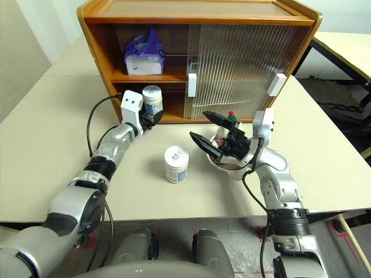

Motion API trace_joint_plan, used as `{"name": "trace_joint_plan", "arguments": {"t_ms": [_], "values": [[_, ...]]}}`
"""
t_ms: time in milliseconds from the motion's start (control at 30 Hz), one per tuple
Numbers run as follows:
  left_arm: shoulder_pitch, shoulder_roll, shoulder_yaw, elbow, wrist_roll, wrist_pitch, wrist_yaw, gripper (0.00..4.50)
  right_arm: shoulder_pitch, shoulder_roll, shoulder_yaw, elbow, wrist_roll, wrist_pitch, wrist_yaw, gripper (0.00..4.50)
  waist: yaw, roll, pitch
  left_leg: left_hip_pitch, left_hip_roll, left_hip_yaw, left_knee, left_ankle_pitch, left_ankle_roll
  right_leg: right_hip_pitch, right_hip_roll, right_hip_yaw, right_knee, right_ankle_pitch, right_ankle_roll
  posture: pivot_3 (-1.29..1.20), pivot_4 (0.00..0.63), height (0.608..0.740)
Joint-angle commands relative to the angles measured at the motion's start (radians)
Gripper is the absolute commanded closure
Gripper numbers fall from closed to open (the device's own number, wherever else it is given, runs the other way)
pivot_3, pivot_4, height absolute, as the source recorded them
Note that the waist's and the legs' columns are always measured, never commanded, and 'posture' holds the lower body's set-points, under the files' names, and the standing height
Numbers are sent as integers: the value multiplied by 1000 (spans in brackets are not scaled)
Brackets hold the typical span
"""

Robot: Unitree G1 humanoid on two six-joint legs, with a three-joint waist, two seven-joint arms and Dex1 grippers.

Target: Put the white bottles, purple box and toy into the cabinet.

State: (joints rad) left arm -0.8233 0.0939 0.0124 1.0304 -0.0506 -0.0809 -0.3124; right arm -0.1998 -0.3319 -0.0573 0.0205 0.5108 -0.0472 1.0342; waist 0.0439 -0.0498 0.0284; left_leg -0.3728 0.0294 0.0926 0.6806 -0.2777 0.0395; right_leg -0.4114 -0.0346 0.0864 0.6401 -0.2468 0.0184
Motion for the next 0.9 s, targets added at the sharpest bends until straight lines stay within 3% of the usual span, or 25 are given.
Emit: {"name": "trace_joint_plan", "arguments": {"t_ms": [33, 900], "values": [[-59, -5, 14, 55, 10, -27, 28, 1442, 12, -6, 1, -24, 4, 3, -4, 0, -2, 0, 0, 0, 0, 0, 0, 0, 0, 0, 0, 0, 0, 0, 0, 71, 0, 740], [-163, -26, 51, 235, 29, -49, 120, 1442, 33, -11, 2, -59, 16, 19, -14, 0, -6, 0, 0, 0, -2, 0, 0, 0, 0, 0, 1, 0, 0, 0, 0, 51, 0, 740]]}}
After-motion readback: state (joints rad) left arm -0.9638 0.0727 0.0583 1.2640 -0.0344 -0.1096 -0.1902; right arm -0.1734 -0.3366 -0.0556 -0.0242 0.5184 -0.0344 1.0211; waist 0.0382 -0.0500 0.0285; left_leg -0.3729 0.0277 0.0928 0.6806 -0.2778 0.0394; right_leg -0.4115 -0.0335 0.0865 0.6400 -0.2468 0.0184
